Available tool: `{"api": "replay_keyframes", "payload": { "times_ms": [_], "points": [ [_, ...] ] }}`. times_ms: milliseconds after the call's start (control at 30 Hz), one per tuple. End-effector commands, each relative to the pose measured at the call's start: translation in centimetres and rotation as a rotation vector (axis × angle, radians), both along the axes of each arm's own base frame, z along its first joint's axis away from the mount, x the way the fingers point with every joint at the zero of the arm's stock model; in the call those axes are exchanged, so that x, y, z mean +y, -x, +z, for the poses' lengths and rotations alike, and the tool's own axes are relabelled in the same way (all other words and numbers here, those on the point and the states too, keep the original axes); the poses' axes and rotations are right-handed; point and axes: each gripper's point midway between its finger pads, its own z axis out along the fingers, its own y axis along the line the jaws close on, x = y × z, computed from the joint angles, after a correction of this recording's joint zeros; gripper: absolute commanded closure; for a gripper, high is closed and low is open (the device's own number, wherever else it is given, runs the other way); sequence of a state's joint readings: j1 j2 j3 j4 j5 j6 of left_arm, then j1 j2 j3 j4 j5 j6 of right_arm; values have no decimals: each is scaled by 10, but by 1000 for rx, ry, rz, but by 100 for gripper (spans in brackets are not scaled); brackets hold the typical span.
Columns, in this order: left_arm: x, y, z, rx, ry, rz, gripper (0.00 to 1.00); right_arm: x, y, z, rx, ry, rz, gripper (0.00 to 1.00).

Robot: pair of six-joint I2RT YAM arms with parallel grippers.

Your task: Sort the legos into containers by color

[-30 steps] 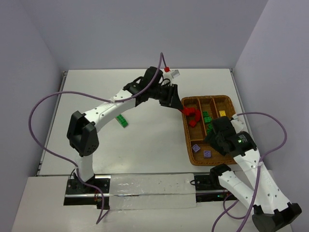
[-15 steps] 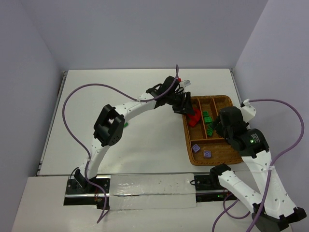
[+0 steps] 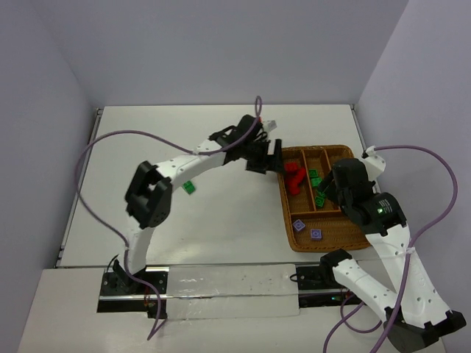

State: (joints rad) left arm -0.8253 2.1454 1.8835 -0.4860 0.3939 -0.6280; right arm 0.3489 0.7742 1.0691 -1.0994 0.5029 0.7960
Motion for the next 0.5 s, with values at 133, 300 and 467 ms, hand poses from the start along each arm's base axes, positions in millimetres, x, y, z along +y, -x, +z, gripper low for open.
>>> {"api": "replay_keyframes", "payload": {
  "times_ms": [133, 300, 467],
  "points": [
    [237, -54, 26, -115, -246, 563, 17, 7, -20, 2, -51, -3, 21, 30],
    [339, -55, -10, -28, -439, 852, 13, 25, -36, -2, -54, -55, 77, 30],
    [371, -54, -43, 57, -559, 991, 1, 37, -44, -6, -40, -80, 117, 30]
  ]
}}
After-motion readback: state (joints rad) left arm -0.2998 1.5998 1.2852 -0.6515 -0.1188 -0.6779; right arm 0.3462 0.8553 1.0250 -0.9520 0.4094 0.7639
